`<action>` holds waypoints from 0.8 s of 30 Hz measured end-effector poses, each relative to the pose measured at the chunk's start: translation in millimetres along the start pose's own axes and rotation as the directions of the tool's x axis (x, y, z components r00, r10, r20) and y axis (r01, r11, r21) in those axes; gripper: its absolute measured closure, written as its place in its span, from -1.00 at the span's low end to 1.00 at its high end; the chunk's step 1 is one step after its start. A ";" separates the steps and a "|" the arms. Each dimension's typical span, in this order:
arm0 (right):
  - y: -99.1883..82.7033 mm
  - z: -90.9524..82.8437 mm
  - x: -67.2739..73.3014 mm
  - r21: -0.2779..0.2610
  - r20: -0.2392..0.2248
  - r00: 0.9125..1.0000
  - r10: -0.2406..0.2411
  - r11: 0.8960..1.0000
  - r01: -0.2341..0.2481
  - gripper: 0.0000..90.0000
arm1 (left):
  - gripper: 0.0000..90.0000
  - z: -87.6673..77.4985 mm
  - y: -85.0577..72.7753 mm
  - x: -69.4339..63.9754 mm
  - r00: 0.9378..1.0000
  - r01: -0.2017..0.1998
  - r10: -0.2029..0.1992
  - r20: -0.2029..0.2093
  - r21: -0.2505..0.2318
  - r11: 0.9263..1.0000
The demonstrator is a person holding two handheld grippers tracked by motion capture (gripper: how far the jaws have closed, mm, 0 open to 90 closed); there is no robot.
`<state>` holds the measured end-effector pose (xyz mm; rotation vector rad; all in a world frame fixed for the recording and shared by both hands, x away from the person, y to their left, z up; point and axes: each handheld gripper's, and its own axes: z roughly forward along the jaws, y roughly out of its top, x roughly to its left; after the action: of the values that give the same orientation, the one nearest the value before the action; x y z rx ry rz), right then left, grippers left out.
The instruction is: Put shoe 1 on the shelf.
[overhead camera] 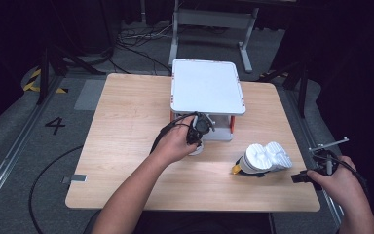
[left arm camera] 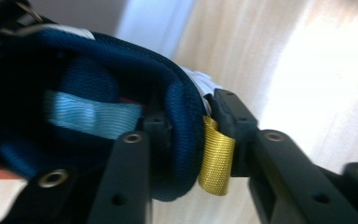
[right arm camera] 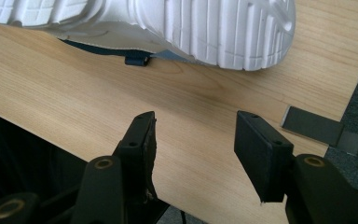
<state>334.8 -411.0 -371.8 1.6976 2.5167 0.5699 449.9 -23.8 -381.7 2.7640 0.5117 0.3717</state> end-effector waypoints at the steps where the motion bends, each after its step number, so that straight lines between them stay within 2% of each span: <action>1: 0.0 0.0 0.0 0.000 0.000 1.000 0.000 1.000 0.000 0.09 | 0.44 -2.4 -0.3 0.3 1.000 0.002 -0.003 -0.026 -0.010 1.000; 3: -0.1 -0.7 -0.2 -0.003 0.000 1.000 -0.001 1.000 0.001 0.09 | 0.32 -9.2 -1.0 -1.3 0.998 0.023 -0.024 -0.050 -0.011 1.000; 4: 0.5 -0.4 0.4 -0.005 -0.001 1.000 -0.002 1.000 0.002 0.08 | 0.31 -13.5 -1.7 -2.7 0.998 0.037 -0.037 -0.048 -0.017 0.999; 6: 2.0 0.6 1.6 -0.003 -0.003 1.000 -0.010 1.000 0.010 0.08 | 0.20 -23.5 -2.9 -4.8 0.997 0.060 -0.063 -0.046 -0.060 0.996; 8: 3.9 1.1 3.0 -0.003 -0.009 1.000 -0.015 1.000 0.015 0.07 | 0.15 -35.6 -6.2 -6.5 0.994 0.078 -0.086 -0.074 -0.101 0.992; 10: 6.1 0.8 3.6 -0.007 -0.011 1.000 -0.022 1.000 0.022 0.07 | 0.09 -47.5 -10.9 -8.4 0.988 0.120 -0.132 -0.084 -0.138 0.983; 12: 8.5 0.2 3.8 -0.015 -0.010 1.000 -0.029 0.999 0.029 0.06 | 0.06 -58.3 -16.6 -11.4 0.978 0.178 -0.192 -0.076 -0.163 0.970; 13: 9.4 -0.4 3.8 -0.016 -0.011 0.999 -0.032 0.999 0.031 0.06 | 0.06 -62.8 -19.7 -13.2 0.972 0.215 -0.229 -0.061 -0.174 0.961; 14: 10.9 -0.7 4.2 -0.020 -0.009 0.999 -0.031 0.999 0.030 0.06 | 0.03 -66.7 -23.9 -16.6 0.956 0.278 -0.290 -0.035 -0.195 0.941; 15: 12.8 -1.1 4.3 -0.021 -0.012 0.999 -0.039 0.999 0.038 0.06 | 0.01 -68.6 -28.1 -19.9 0.945 0.314 -0.327 -0.018 -0.230 0.921; 16: 14.5 -0.8 5.0 -0.026 -0.014 0.999 -0.041 0.999 0.041 0.06 | 0.02 -69.6 -31.1 -21.7 0.939 0.333 -0.345 -0.002 -0.248 0.910; 17: 15.8 -0.6 5.5 -0.027 -0.014 0.999 -0.045 0.999 0.045 0.06 | 0.03 -70.2 -34.4 -23.7 0.931 0.356 -0.365 0.013 -0.245 0.902; 18: 17.7 -0.1 6.2 -0.027 -0.017 0.999 -0.050 0.998 0.050 0.06 | 0.03 -70.4 -37.0 -25.7 0.923 0.375 -0.385 0.005 -0.229 0.898; 19: 19.7 0.5 7.4 -0.026 -0.020 0.998 -0.054 0.998 0.053 0.06 | 0.03 -70.1 -39.6 -27.8 0.915 0.391 -0.404 -0.018 -0.214 0.895; 21: 23.5 1.8 9.5 -0.024 -0.025 0.998 -0.066 0.998 0.065 0.06 | 0.03 -65.6 -43.8 -35.5 0.891 0.432 -0.449 -0.068 -0.178 0.884; 22: 25.5 2.3 10.9 -0.026 -0.026 0.997 -0.070 0.997 0.069 0.06 | 0.03 -62.6 -45.0 -38.7 0.883 0.447 -0.462 -0.079 -0.159 0.881; 24: 27.8 2.3 12.3 -0.030 -0.029 0.997 -0.076 0.997 0.075 0.06 | 0.05 -55.2 -46.3 -43.9 0.872 0.475 -0.484 -0.072 -0.113 0.873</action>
<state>355.2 -390.1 -362.8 1.5890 2.5671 0.6272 379.4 14.2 -355.2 2.4223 1.1452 0.3952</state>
